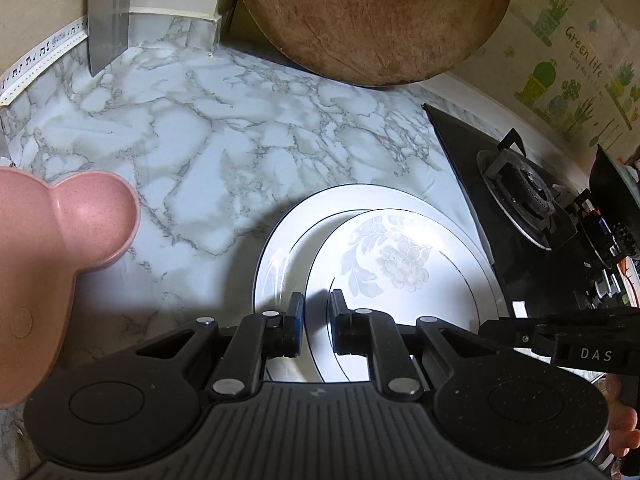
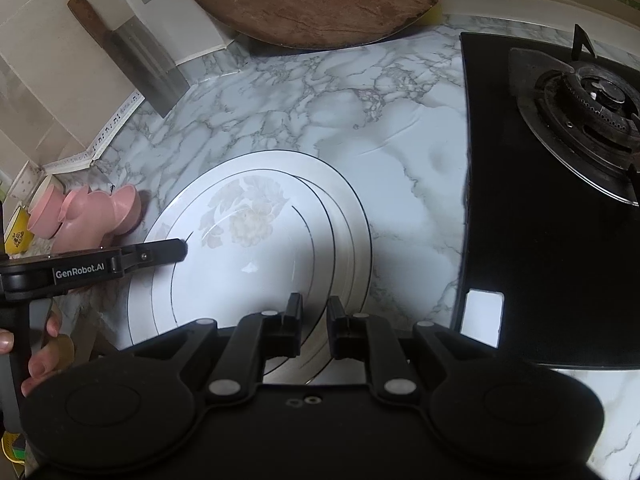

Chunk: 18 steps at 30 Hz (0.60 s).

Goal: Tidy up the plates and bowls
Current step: 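Open both grippers to release the floral plate on the stack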

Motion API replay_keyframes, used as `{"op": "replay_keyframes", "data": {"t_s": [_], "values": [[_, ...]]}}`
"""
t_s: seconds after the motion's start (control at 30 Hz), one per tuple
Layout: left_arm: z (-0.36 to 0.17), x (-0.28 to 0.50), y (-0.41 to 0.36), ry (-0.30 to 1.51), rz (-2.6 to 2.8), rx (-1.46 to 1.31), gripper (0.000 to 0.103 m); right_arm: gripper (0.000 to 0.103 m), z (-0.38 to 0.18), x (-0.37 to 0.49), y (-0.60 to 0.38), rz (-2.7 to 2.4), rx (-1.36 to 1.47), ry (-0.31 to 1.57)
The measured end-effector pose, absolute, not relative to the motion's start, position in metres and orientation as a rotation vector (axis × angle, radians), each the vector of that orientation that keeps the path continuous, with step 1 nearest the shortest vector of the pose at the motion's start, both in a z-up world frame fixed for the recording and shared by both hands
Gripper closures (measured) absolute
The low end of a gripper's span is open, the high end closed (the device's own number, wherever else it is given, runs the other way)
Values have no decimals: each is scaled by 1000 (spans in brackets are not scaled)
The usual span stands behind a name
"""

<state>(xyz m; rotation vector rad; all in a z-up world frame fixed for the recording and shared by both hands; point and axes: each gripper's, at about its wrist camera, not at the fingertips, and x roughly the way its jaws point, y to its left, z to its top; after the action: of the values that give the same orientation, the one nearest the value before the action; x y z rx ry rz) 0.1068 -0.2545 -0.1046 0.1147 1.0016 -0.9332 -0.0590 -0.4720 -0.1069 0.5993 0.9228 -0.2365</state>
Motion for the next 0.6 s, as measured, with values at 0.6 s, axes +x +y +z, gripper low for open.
{"op": "replay_keyframes", "data": {"t_s": [0.6], "values": [[-99,109,-248,981,-943,147,91,91,-102,-53,-467,-247,534,950]]}}
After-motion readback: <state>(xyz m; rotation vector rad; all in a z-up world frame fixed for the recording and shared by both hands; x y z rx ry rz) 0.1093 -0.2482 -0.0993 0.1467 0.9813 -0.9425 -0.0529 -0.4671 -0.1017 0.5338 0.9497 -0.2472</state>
